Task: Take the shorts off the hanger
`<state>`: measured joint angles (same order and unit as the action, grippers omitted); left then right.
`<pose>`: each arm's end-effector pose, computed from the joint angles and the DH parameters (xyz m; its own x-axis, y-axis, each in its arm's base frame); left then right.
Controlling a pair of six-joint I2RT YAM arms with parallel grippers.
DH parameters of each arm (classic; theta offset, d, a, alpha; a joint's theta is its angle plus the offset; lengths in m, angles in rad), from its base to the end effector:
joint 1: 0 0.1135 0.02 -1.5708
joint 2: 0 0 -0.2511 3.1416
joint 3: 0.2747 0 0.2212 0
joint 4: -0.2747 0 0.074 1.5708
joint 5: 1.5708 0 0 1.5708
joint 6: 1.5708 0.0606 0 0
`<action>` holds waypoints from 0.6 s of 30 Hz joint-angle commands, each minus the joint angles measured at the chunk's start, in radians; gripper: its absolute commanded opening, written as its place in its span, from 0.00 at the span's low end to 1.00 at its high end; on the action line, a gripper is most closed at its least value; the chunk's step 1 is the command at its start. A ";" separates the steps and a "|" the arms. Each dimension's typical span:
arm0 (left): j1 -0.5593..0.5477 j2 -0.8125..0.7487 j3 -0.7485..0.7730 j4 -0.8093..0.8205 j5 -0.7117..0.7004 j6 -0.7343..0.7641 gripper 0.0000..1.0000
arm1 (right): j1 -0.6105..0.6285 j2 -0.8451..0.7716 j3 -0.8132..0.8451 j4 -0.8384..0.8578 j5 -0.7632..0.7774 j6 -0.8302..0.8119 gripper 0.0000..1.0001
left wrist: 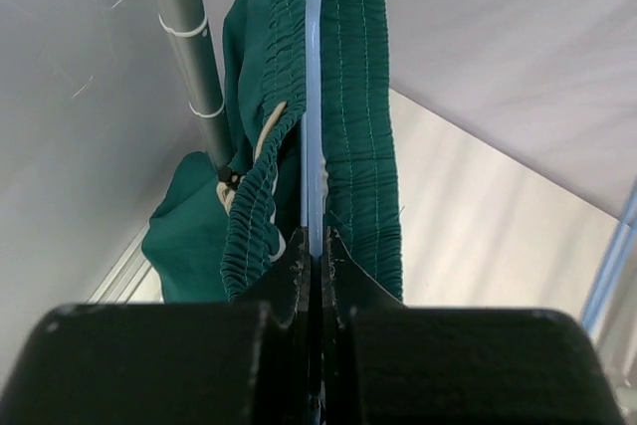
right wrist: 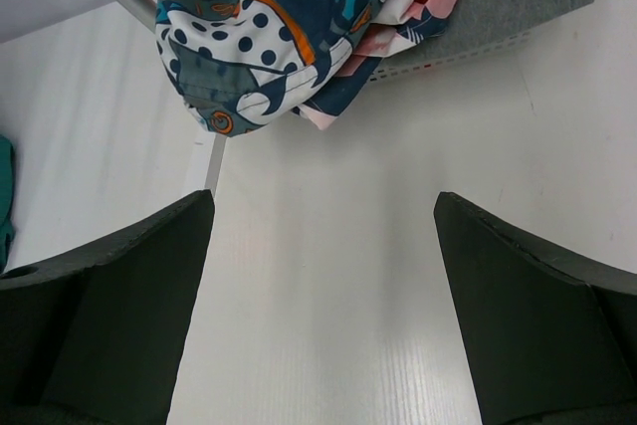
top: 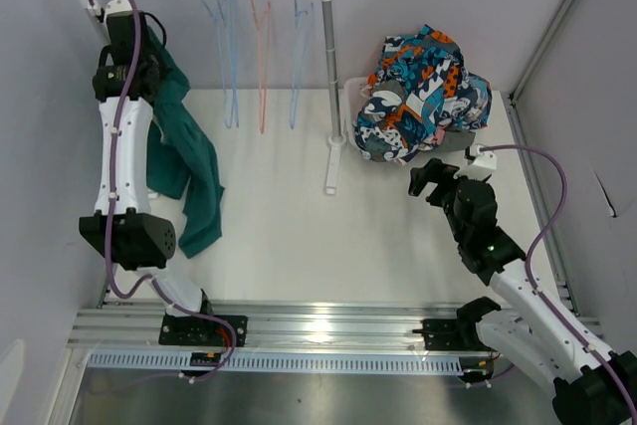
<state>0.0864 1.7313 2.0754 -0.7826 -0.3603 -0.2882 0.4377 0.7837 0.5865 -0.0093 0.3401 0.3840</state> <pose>0.3555 0.0522 0.4342 -0.2922 -0.2923 -0.9106 -0.5025 0.8570 -0.1138 0.1816 0.0627 0.2810 -0.2111 0.2912 -0.9331 -0.0267 0.9525 0.3033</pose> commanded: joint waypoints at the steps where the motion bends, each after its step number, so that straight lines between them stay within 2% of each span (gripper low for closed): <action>1: -0.016 -0.121 0.167 0.006 0.067 -0.023 0.00 | 0.021 -0.001 0.044 0.057 -0.039 -0.011 0.99; 4: -0.042 -0.107 0.279 -0.062 0.118 -0.034 0.00 | 0.074 0.000 0.093 0.095 -0.132 -0.025 0.99; 7: -0.056 -0.099 0.356 -0.109 0.167 -0.052 0.00 | 0.192 0.025 0.163 0.163 -0.203 -0.053 0.99; 8: -0.059 -0.114 0.350 -0.107 0.176 -0.063 0.00 | 0.279 0.040 0.189 0.189 -0.207 -0.065 0.99; 10: -0.060 -0.139 0.313 -0.098 0.202 -0.072 0.00 | 0.381 0.126 0.295 0.198 -0.194 -0.118 0.99; 11: -0.060 -0.162 0.301 -0.086 0.211 -0.083 0.00 | 0.491 0.164 0.337 0.201 -0.167 -0.143 0.99; 15: -0.063 -0.197 0.244 -0.080 0.244 -0.104 0.00 | 0.707 0.441 0.617 0.203 -0.098 -0.240 0.99; 18: -0.068 -0.234 0.198 -0.070 0.268 -0.111 0.00 | 0.775 0.573 0.743 0.216 -0.107 -0.252 0.99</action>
<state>0.0257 1.5417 2.2948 -0.9463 -0.1474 -0.3702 1.1549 1.2671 1.2316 0.1661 0.2138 0.2001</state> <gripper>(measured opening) 0.027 0.993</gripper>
